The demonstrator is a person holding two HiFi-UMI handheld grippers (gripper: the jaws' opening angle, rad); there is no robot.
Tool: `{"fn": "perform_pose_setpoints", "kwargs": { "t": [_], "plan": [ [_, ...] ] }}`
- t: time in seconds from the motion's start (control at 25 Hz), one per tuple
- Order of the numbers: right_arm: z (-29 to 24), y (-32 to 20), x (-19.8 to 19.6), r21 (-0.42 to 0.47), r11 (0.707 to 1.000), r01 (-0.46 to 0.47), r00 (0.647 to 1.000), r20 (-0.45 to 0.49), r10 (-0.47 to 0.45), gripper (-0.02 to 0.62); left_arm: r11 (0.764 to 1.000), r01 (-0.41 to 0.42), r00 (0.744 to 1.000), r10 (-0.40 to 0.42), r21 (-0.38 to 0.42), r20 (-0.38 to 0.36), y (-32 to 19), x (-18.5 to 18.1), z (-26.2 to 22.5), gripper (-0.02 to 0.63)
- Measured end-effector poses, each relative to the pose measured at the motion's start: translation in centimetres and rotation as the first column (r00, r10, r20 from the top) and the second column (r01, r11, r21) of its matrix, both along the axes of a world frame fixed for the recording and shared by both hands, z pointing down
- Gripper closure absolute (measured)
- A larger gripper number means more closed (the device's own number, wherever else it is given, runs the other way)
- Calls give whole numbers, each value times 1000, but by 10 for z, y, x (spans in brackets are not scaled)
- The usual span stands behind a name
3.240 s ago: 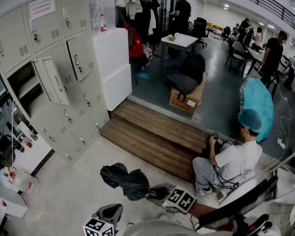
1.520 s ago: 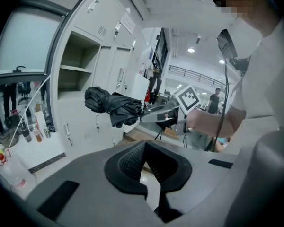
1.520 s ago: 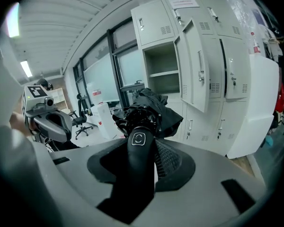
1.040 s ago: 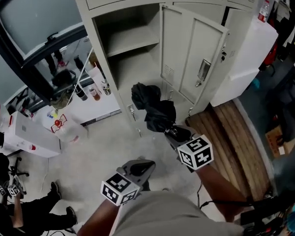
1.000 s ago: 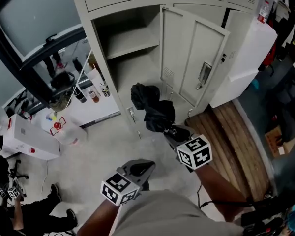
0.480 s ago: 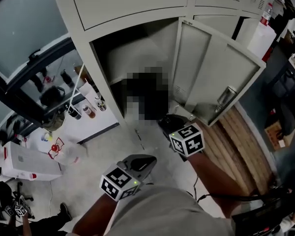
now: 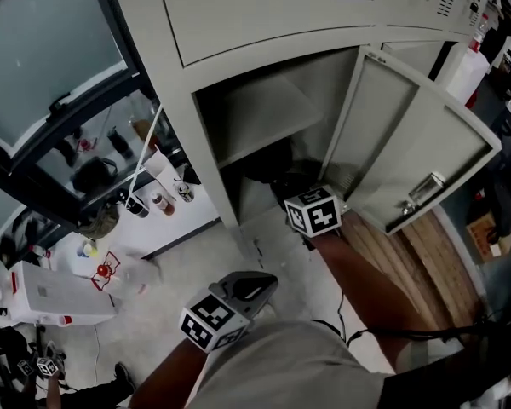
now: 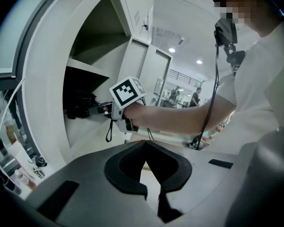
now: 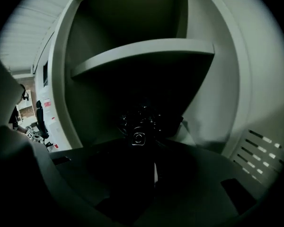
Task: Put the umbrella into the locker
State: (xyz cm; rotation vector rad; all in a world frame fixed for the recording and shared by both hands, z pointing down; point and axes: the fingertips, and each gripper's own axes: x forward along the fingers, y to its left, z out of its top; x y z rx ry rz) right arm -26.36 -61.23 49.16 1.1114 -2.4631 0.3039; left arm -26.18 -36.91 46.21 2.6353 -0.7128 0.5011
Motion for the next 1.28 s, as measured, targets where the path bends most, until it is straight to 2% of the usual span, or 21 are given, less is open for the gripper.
{"fn": "perform_pose_setpoints", "kwargs": {
  "t": [0.24, 0.64, 0.8, 1.0, 1.08, 1.28],
  "plan": [
    [12, -41, -24, -14, 999, -42, 999, -20, 42, 440, 1000, 13, 1000, -13, 9, -4, -9, -20, 3, 597],
    [25, -81, -45, -24, 998, -54, 995, -83, 52, 440, 999, 43, 999, -43, -23, -13, -16, -39, 7, 597],
    [33, -85, -49, -43, 998, -51, 992, -115, 45, 440, 998, 55, 998, -55, -43, -17, -16, -45, 12, 597],
    [38, -86, -51, -116, 993, -31, 994, -111, 18, 438, 997, 52, 998, -54, -60, -25, -16, -40, 14, 597],
    [39, -84, -48, -122, 992, -24, 993, -119, 9, 396, 997, 47, 998, -48, -61, -27, -14, -36, 13, 597],
    [31, -69, -37, -119, 993, -3, 995, -97, -9, 374, 997, 34, 999, -35, -63, -22, -4, -23, 12, 597]
  ]
}}
